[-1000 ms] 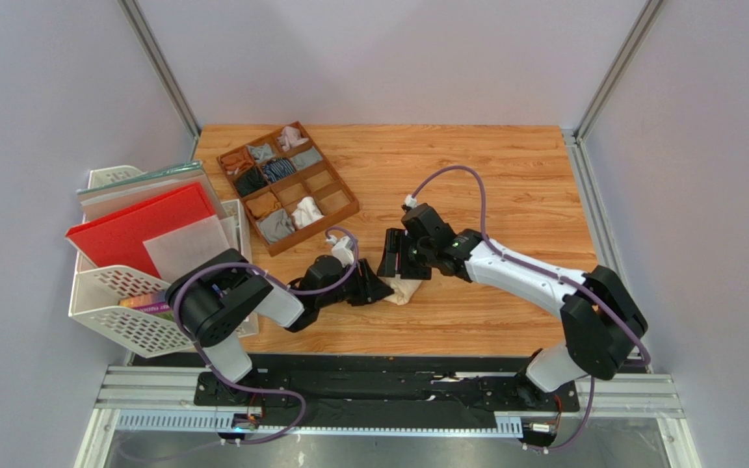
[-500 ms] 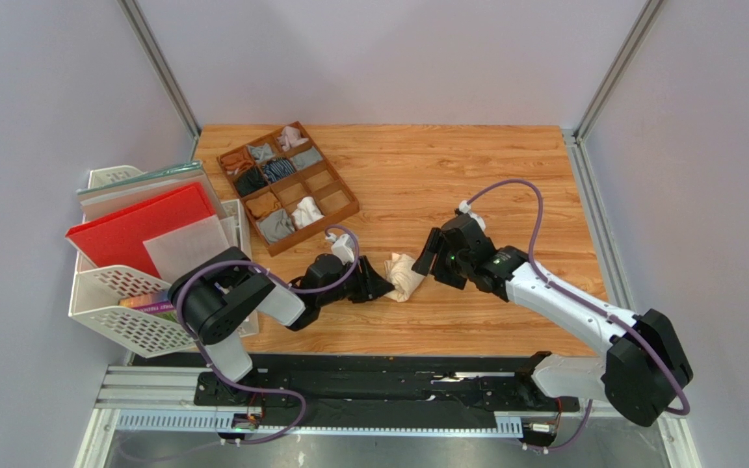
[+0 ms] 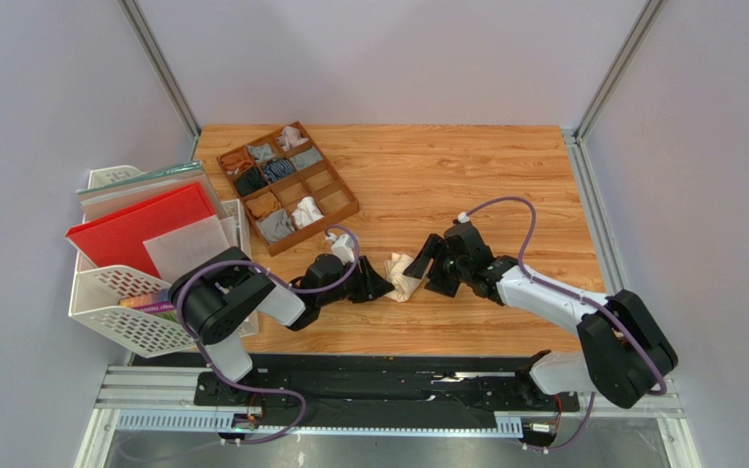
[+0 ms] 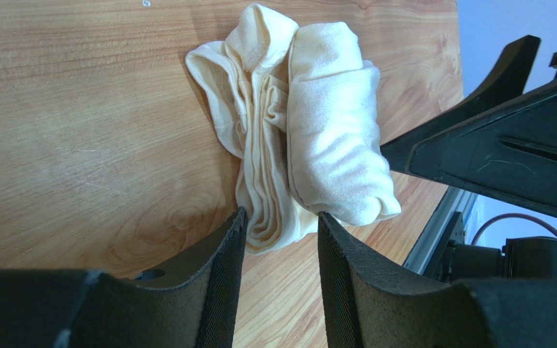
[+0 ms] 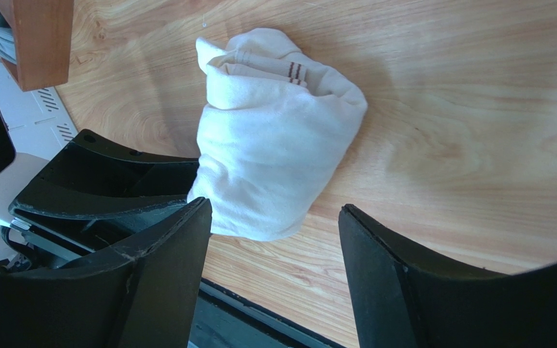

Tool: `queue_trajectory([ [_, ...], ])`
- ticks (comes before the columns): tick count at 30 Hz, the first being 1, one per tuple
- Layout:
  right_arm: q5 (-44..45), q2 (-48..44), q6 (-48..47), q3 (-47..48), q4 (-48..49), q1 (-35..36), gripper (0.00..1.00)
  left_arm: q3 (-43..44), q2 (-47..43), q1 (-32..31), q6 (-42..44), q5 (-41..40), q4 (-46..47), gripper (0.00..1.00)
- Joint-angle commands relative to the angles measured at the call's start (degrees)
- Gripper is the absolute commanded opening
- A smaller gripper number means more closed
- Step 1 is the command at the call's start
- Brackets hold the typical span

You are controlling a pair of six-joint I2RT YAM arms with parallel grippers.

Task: Roll the underwear
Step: Place the underwear in the storage box.

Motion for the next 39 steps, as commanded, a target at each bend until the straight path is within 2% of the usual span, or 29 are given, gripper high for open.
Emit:
queue_trajectory([
  [1,-3.1,3.1,1.1,0.6,6.7,0.0,0.7,0.5,0.0,0.3,0.4,-0.1,2.5,0.47],
  [16,-3.5,12.0,0.8,1.5,7.4,0.8,0.7,0.8,0.2,0.2,0.8,0.8,2.3,0.5],
  [21,-1.8,13.6,0.3,2.7,5.3,1.1,0.68,-0.3,-2.2,0.3,0.6,2.7,2.0,0.54],
  [24,-1.0,14.1,-0.8,3.7,3.6,1.2,0.65,-1.7,-6.4,0.3,0.3,2.4,-1.5,0.56],
  [28,-0.9,15.2,-2.6,4.4,2.4,1.2,0.49,-1.1,-13.5,1.0,1.2,0.9,-11.7,0.58],
  [30,-1.4,15.6,-3.5,4.4,2.3,1.2,0.34,0.2,-16.7,2.5,1.9,0.7,-16.8,0.59],
  [31,-1.5,15.7,-3.8,4.4,2.4,1.1,0.21,0.6,-17.4,3.2,2.3,1.2,-17.8,0.6],
  [36,-3.0,16.8,-6.0,4.7,2.6,1.2,0.06,3.7,-16.6,6.1,3.9,4.3,-20.2,0.64],
  [39,-4.2,17.5,-6.7,4.9,3.1,1.2,0.02,3.8,-11.5,7.6,1.6,8.0,-14.4,0.64],
])
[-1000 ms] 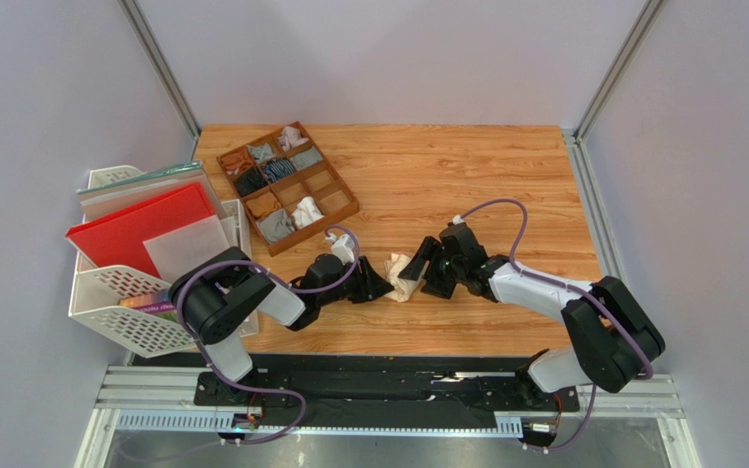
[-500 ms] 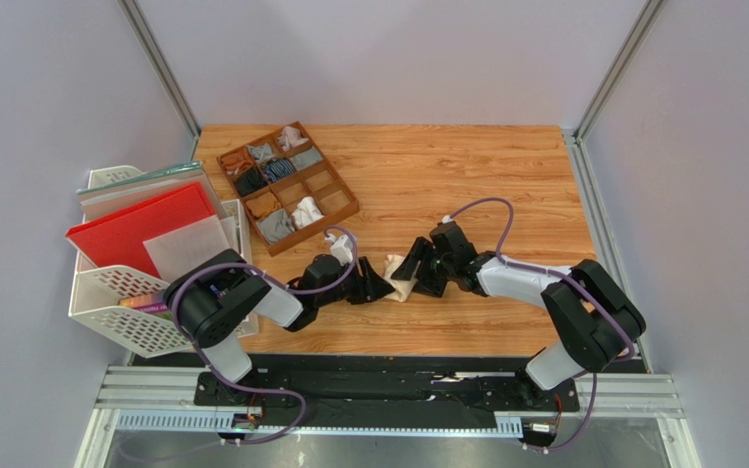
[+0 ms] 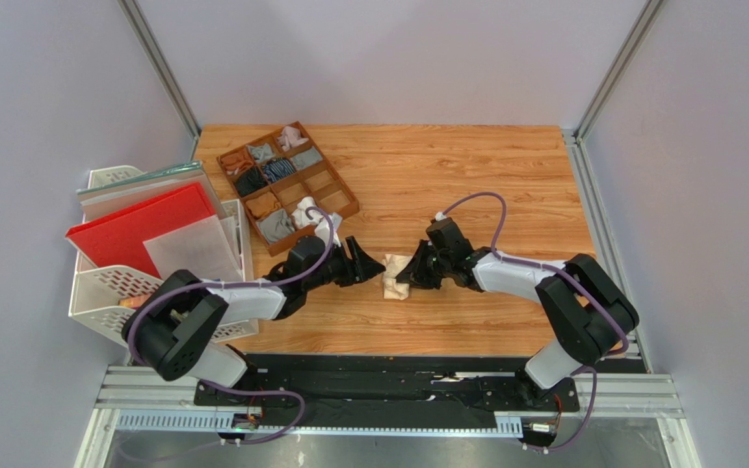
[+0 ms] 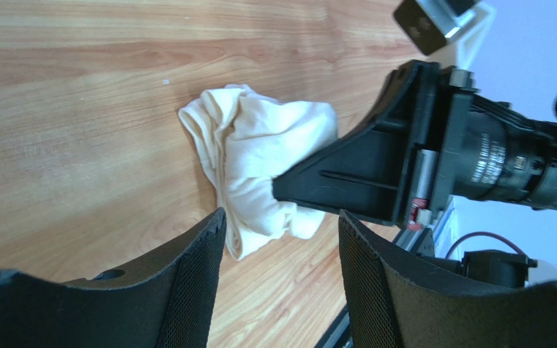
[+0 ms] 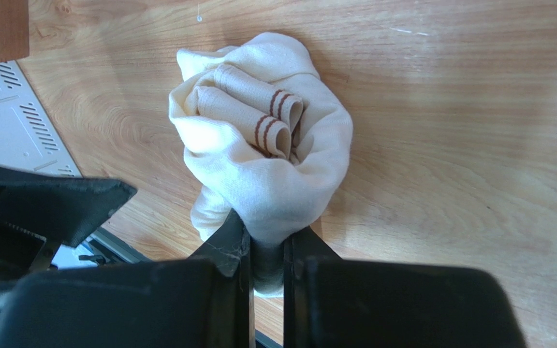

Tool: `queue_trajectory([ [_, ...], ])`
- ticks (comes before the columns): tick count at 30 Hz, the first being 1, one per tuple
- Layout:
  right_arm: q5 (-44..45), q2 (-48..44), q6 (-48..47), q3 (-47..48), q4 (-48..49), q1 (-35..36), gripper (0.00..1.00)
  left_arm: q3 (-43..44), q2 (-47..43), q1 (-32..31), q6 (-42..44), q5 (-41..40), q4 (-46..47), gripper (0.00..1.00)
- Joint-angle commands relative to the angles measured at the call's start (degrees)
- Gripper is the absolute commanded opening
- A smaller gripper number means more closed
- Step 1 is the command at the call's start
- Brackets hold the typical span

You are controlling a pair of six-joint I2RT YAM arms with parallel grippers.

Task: Roll the underwear
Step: Place the underwear in the storage box.

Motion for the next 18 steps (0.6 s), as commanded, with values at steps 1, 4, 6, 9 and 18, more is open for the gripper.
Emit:
queue_trajectory([
  [1,0.7,3.0,-3.7,0.3,-3.5,0.2,0.02,1.6,7.7,2.1,-2.1,5.9,5.0,0.64],
  [4,-0.9,3.4,-4.1,0.3,-3.4,0.1,0.01,1.6,13.2,2.8,-4.2,8.4,12.0,0.64],
  [6,-2.3,3.8,-4.1,0.0,-2.9,0.1,0.01,2.2,15.2,2.8,-4.7,9.7,15.1,0.64],
  [9,-4.0,4.0,-3.9,-0.8,-1.8,0.2,0.01,3.0,17.4,2.8,-5.8,9.3,14.7,0.68],
  [18,-5.3,3.2,-3.9,-2.3,0.0,0.2,0.01,3.6,16.8,2.5,-4.1,3.9,2.6,0.69],
])
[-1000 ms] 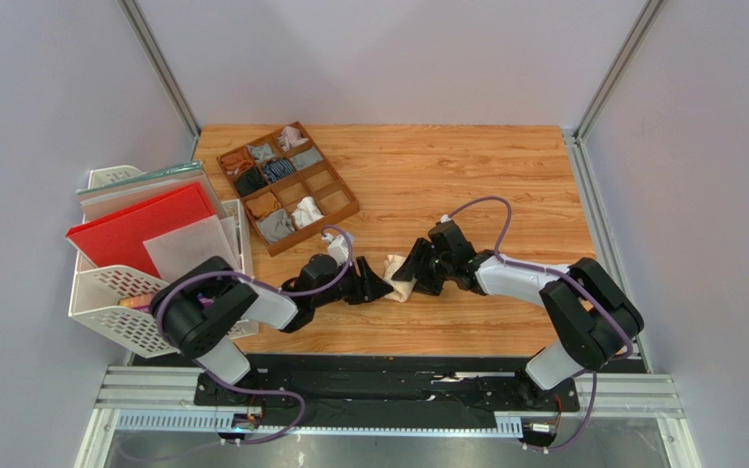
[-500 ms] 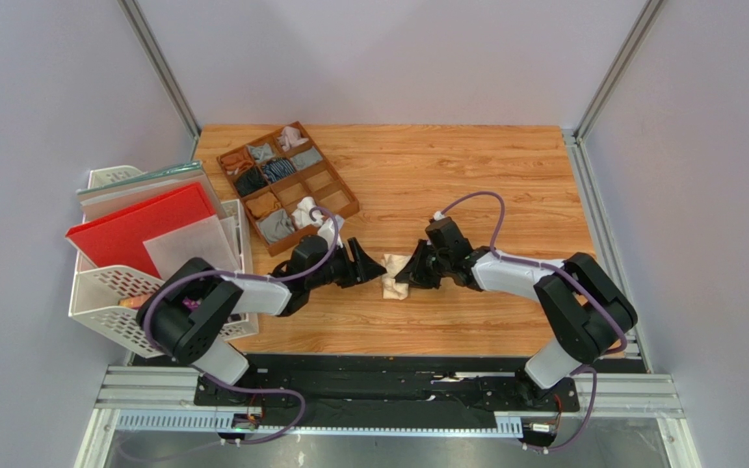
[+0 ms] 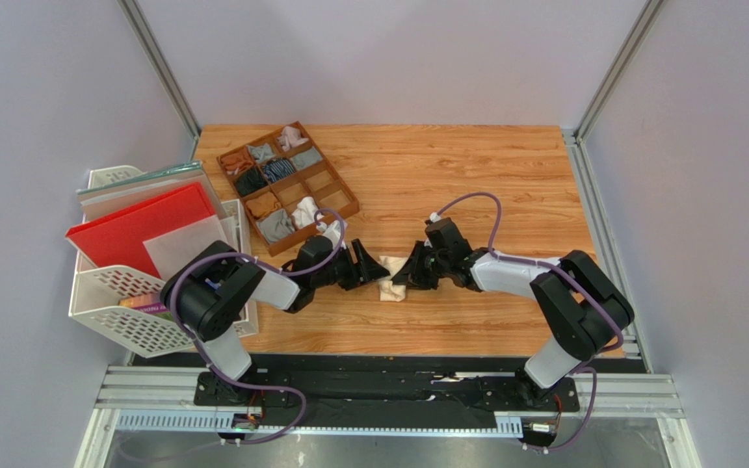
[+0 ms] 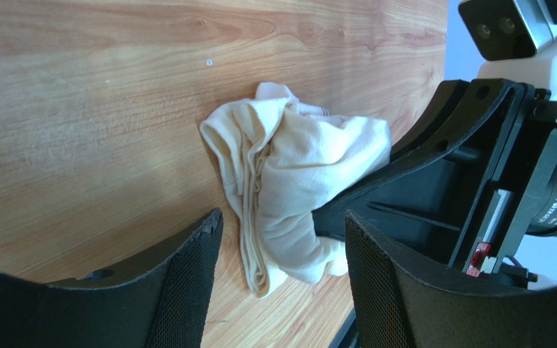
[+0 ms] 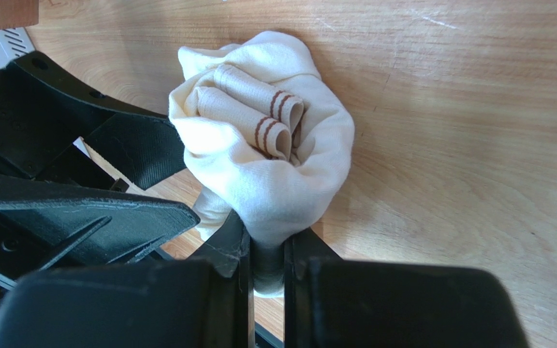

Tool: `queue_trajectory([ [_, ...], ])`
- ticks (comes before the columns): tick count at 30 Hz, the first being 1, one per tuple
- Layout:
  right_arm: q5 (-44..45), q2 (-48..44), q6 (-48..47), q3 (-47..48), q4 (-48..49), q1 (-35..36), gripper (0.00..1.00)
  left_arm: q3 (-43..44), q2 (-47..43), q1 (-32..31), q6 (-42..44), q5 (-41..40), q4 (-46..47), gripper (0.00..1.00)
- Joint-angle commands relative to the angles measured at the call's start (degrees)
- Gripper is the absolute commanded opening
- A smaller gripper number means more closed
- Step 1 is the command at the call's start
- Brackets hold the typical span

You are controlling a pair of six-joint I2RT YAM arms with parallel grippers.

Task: Roll the underwear
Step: Place the underwear in the storage box.

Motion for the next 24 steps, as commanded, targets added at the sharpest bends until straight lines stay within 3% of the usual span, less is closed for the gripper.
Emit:
queue_trajectory([
  [1,-1.0,1.4,-1.7,-2.4,-2.6,0.2,0.01,1.6,2.9,-0.6,0.5,-2.1,-5.8,0.69],
  [7,-2.5,2.0,-1.5,-2.3,-1.3,0.2,0.01,2.3,6.3,-2.3,-0.4,-3.4,-3.5,0.68],
  [10,-3.3,2.0,-1.2,-2.3,-0.8,0.2,0.01,2.8,7.7,-2.8,-0.5,-3.1,-2.6,0.62],
  [13,-3.5,1.9,-1.2,-2.3,-0.6,0.1,0.01,2.8,8.8,-3.8,-0.8,-3.5,-2.2,0.49],
  [15,-3.5,2.2,-1.2,-2.2,-0.3,0.1,0.01,2.3,9.1,-4.5,-1.0,-3.9,-1.7,0.27],
  [19,-4.9,2.7,-0.7,-2.4,0.5,0.2,0.02,2.4,9.4,-5.3,-0.6,-4.2,0.3,0.02],
  [22,-6.0,2.5,-1.3,-2.0,0.5,0.0,0.06,1.7,8.5,-5.7,-1.3,-4.3,4.4,0.0],
  [24,-6.5,1.3,-2.1,-1.6,0.1,-0.1,0.25,1.1,4.5,-5.7,-1.0,-6.3,4.4,0.0],
])
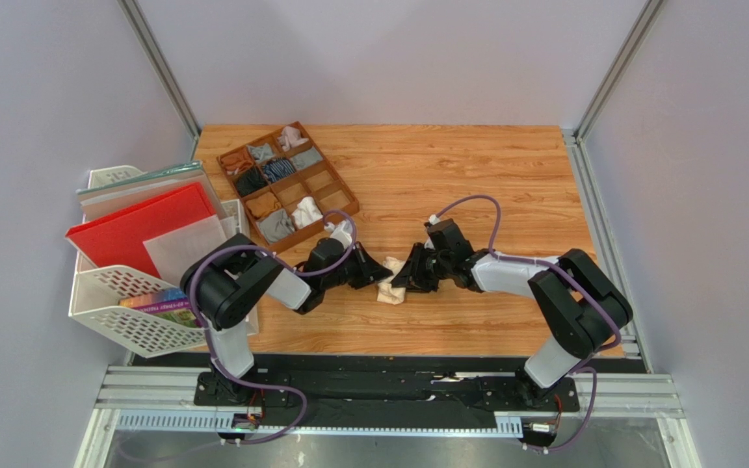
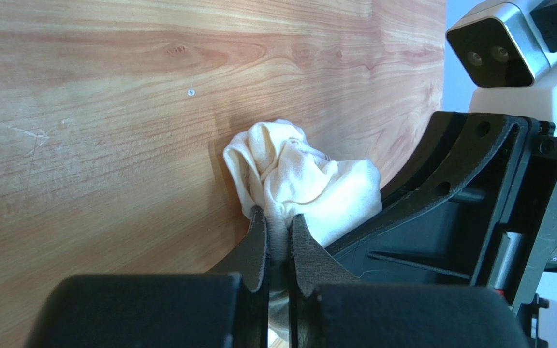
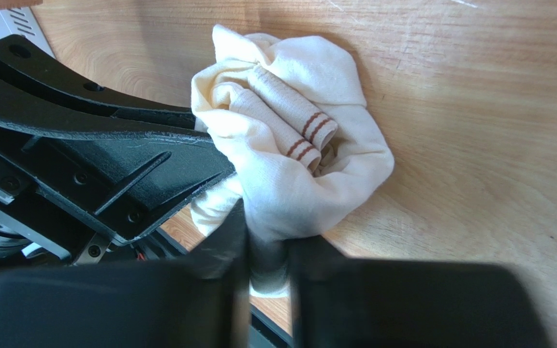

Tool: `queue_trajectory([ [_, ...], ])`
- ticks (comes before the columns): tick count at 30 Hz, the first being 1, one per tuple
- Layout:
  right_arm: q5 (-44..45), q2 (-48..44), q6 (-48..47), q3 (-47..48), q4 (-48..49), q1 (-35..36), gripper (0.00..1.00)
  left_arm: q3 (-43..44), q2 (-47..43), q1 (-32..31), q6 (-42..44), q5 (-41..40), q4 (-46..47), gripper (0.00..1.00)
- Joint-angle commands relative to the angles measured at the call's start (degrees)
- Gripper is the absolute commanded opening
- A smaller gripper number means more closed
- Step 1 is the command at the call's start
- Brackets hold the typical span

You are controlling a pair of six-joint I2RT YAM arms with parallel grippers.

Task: Roll the underwear
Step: Place the underwear in the storage box.

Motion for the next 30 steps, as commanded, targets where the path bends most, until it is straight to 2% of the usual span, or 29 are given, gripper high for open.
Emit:
queue_trajectory([
  [1,-2.2,0.1,-2.6,0.0,-2.5,0.3,0.34,-2.3,-4.0,-1.8,2.2,-3.3,-2.8,0.0],
  [2,-2.0,-1.5,-3.9,0.2,-4.1,0.0,0.46,-2.4,-8.4,-1.8,3.0,-5.7,-6.8,0.0],
  [5,-1.0,-4.9,-6.9,1.1,-8.7,-1.6,0.57,-2.1,-17.3,-1.8,6.2,-9.9,-15.2,0.0],
  [11,-1.0,-12.0,-9.8,0.2,-13.8,-6.0,0.58,2.1,-30.9,-1.3,12.1,-17.6,-34.4,0.0],
  [14,-1.2,-15.3,-10.9,-0.2,-15.4,-8.5,0.59,4.3,-34.2,0.5,14.3,-18.6,-39.9,0.0],
  [21,-3.2,-18.5,-12.3,-1.2,-16.2,-12.3,0.59,8.7,-35.1,5.5,17.9,-18.8,-44.9,0.0],
  [24,-3.6,-18.9,-12.6,-1.4,-16.2,-13.0,0.59,9.9,-35.1,8.9,18.5,-19.0,-44.3,0.0],
  [30,-4.6,-19.8,-13.3,-2.0,-16.2,-13.8,0.59,19.6,-28.5,15.6,21.9,-17.8,-47.1,0.0],
])
